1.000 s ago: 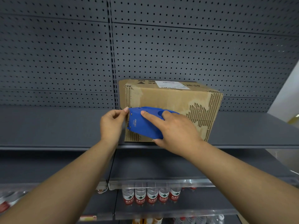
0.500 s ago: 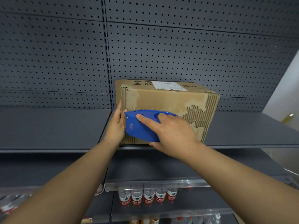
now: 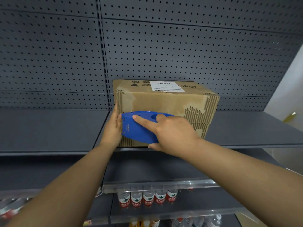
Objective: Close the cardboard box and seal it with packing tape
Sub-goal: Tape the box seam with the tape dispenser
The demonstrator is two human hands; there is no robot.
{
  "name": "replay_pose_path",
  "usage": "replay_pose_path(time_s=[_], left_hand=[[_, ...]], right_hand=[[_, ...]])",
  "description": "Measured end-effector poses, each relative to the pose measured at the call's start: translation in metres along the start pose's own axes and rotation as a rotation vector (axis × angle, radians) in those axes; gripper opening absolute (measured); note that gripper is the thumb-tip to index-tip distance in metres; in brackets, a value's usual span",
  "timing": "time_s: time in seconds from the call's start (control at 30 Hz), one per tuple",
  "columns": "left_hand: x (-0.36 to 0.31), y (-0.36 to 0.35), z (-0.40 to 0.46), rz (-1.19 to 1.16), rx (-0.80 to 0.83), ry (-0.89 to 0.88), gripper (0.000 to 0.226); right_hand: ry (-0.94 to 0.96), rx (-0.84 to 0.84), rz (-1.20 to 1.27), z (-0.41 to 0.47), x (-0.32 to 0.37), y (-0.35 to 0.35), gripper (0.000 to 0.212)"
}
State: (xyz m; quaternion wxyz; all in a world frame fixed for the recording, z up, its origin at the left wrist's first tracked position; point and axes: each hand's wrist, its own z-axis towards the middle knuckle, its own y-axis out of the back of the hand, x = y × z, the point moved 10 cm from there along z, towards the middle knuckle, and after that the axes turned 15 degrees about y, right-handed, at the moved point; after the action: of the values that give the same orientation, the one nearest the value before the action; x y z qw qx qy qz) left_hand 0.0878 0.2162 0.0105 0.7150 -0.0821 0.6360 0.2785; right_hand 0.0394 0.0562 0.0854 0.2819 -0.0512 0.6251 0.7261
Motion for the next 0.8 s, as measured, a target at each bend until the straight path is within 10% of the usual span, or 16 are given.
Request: replay_pose_path(time_s=[0.8], left_hand=[[-0.008,0.006,-0.009,0.165,-0.209,-0.023,0.049]], right_hand=[[0.007,0.14,-0.061,-0.064,-0.06,-0.008,0.084]])
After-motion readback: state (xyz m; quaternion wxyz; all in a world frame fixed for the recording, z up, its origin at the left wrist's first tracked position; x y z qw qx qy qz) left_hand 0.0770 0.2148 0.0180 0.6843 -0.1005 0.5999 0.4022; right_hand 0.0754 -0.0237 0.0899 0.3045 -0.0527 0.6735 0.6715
